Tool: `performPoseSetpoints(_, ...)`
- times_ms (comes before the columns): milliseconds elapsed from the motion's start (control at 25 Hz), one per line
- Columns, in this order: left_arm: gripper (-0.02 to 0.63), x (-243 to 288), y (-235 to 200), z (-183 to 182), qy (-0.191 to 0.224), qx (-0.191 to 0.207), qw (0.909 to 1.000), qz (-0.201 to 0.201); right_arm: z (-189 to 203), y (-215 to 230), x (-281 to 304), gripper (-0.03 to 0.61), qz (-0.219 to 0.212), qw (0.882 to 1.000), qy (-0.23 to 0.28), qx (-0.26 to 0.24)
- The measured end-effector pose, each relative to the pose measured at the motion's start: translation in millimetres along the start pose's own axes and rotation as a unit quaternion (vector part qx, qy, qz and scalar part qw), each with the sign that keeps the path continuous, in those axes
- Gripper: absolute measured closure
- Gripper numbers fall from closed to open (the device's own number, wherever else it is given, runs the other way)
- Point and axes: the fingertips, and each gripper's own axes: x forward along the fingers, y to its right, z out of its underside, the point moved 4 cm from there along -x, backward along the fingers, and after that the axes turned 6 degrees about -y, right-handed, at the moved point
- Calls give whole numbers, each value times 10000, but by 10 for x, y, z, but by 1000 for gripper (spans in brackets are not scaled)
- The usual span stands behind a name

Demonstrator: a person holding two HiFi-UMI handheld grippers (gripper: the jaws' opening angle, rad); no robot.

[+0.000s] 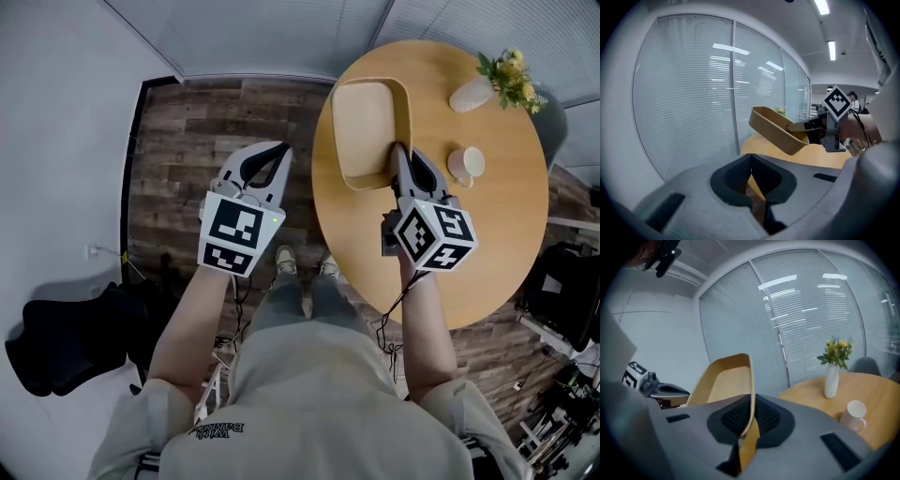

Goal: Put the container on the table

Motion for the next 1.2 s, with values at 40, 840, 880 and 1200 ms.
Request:
performPoseSetpoints(40, 592, 52, -24, 46, -54, 20, 10000, -2, 60, 26, 57, 546, 32, 10000, -74, 39)
performPoseSetpoints(840, 592, 878, -46, 944, -968, -416, 9931, 511, 1249, 433, 892, 546, 413, 9865, -1534, 403)
performPoseSetpoints(880, 592, 887, -37, 979, -995, -450, 9926, 522, 1307, 441, 923, 546, 433, 9855, -1595, 388)
performPoseSetpoints(1200, 592, 913, 94, 1234, -1265, -597, 9882, 619, 1731, 488, 1045, 546, 536, 9755, -2123, 206)
